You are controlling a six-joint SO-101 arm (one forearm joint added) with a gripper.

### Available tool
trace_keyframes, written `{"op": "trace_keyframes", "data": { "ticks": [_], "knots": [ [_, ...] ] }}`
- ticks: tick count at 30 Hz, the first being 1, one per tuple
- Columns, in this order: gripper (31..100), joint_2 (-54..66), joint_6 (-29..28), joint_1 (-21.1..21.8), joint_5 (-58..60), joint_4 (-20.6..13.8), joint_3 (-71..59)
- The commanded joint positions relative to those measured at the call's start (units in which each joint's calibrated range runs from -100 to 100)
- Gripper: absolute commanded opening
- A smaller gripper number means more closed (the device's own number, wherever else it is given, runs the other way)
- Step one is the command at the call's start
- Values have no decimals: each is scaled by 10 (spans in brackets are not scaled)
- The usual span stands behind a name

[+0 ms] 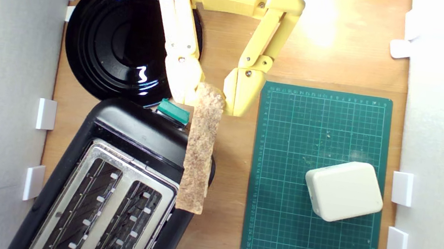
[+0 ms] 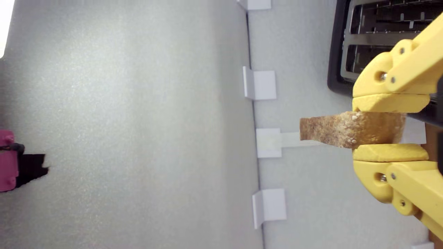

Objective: Pick bread and place in toaster

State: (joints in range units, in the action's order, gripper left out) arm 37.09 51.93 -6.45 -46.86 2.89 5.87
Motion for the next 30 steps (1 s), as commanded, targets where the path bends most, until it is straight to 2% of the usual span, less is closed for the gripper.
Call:
{"op": "trace_keyframes", "data": {
  "ticks": [1, 17, 30],
  "knots": [
    [493, 2, 9, -19, -1, -8, 34],
    [492, -2, 11, -61, -1, -23, 33],
    [492, -55, 23, -110, -1, -16, 33]
  ]
}}
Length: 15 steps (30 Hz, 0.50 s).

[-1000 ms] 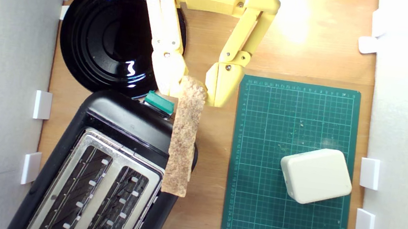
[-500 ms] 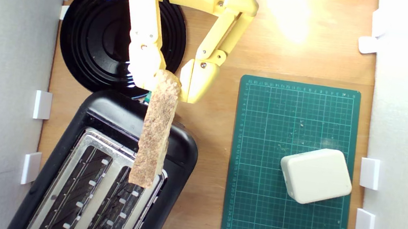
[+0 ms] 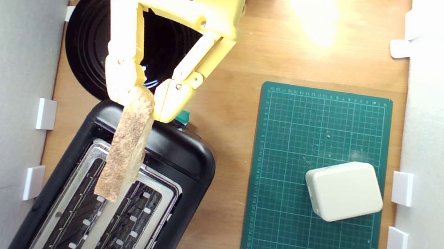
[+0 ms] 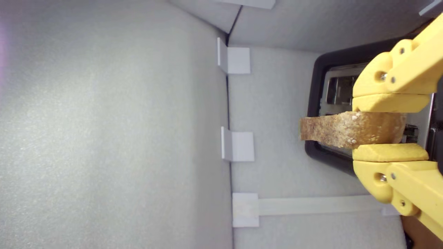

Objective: Pick bread and place in toaster

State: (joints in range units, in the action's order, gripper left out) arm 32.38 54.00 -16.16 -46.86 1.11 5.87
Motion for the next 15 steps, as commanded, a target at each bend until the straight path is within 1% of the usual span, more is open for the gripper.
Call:
{"op": "trace_keyframes", "data": {
  "ticks": [1, 9, 15],
  "knots": [
    [492, -11, 3, -16, -1, 1, 33],
    [492, -18, 3, -23, -1, -5, 33],
    [492, -38, 13, -36, -1, 2, 33]
  ]
}}
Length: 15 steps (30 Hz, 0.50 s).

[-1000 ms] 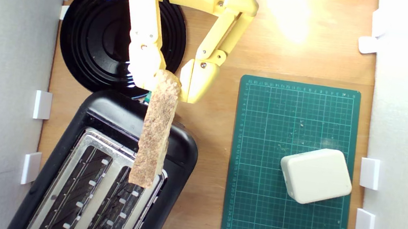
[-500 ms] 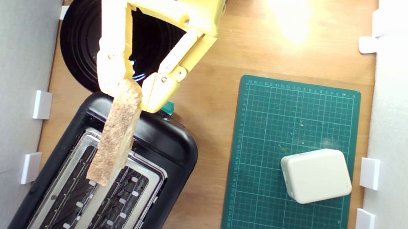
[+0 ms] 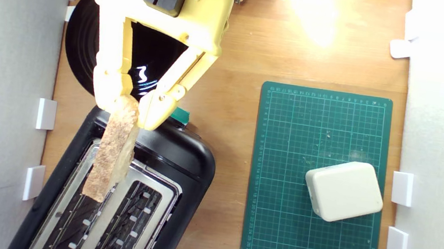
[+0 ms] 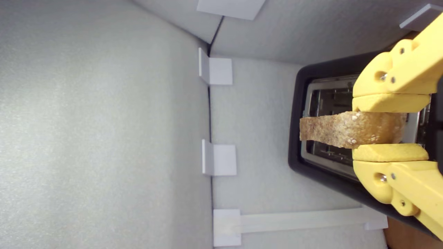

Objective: Pick bread and place in toaster

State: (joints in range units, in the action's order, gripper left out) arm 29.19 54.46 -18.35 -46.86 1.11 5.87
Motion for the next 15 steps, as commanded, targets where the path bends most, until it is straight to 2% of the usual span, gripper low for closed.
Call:
{"op": "trace_keyframes", "data": {
  "ticks": [1, 15],
  "knots": [
    [492, -9, 9, -16, -1, 2, 33],
    [492, -32, 10, -28, 0, 3, 33]
  ]
}}
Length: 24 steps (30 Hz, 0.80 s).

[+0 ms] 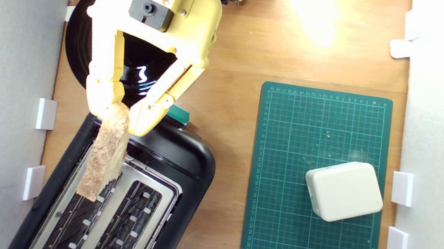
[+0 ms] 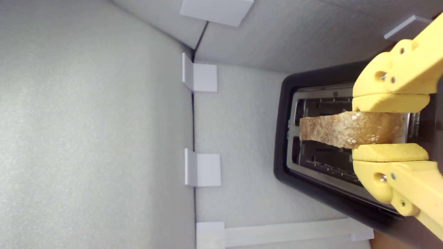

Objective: Pick bread and place in toaster

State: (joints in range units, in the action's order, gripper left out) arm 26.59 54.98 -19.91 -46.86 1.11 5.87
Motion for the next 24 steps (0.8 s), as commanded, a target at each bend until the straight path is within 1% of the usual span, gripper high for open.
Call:
{"op": "trace_keyframes", "data": {
  "ticks": [1, 11, 24],
  "knots": [
    [492, -9, 4, -12, 0, 2, 33],
    [492, -19, 11, -23, 1, 3, 34],
    [492, -20, 16, -23, 1, 2, 34]
  ]
}}
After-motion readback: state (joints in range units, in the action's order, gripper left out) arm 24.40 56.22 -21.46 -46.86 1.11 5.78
